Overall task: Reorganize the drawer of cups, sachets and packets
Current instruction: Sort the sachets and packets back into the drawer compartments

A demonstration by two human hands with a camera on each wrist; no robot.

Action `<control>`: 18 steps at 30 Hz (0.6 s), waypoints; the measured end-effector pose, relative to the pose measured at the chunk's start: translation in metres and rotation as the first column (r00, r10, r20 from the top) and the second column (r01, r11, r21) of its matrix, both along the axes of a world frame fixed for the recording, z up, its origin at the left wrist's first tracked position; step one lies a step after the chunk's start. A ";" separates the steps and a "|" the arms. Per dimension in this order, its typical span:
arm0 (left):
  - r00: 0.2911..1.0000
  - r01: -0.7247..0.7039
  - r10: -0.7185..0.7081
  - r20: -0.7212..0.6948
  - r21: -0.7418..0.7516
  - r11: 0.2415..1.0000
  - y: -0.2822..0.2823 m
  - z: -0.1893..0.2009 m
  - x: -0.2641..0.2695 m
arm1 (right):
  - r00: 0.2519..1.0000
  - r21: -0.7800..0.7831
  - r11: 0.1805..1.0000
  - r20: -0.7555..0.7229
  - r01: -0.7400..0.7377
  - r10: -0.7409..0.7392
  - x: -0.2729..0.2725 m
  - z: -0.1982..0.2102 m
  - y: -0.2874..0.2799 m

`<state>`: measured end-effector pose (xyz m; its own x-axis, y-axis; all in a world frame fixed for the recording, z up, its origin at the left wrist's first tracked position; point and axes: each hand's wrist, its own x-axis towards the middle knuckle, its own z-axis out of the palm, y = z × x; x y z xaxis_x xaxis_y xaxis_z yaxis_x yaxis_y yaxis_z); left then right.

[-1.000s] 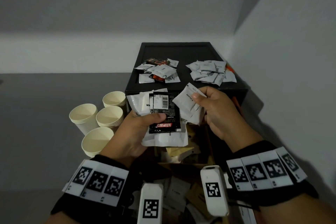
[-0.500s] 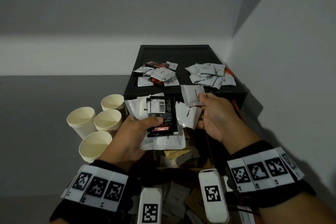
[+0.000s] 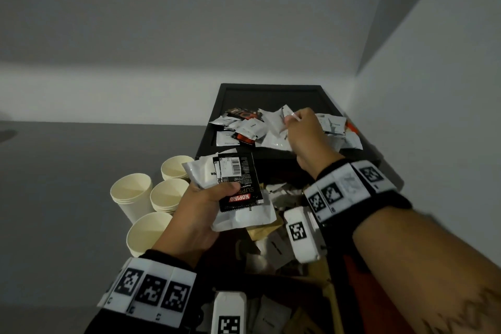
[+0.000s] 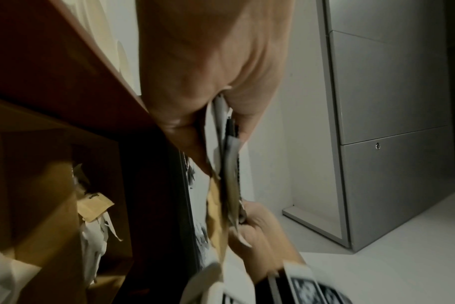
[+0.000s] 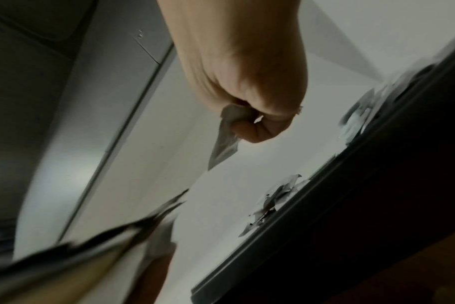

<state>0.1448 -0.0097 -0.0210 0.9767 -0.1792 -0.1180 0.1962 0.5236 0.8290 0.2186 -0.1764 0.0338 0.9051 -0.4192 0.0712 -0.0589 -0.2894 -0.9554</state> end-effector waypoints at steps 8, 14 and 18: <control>0.997 -0.073 0.073 0.019 0.001 0.997 0.002 0.009 0.018 | 0.995 0.067 0.997 -0.094 -0.023 0.030 0.072 0.006 0.013; 0.996 -0.084 0.084 0.026 0.022 0.996 0.006 0.014 0.031 | 0.991 -0.038 0.998 -0.119 -0.058 0.053 0.087 0.008 -0.001; 0.996 -0.086 0.086 0.003 0.026 0.996 0.005 0.012 0.036 | 0.999 -0.027 0.999 -0.007 0.034 -0.034 0.089 0.011 -0.030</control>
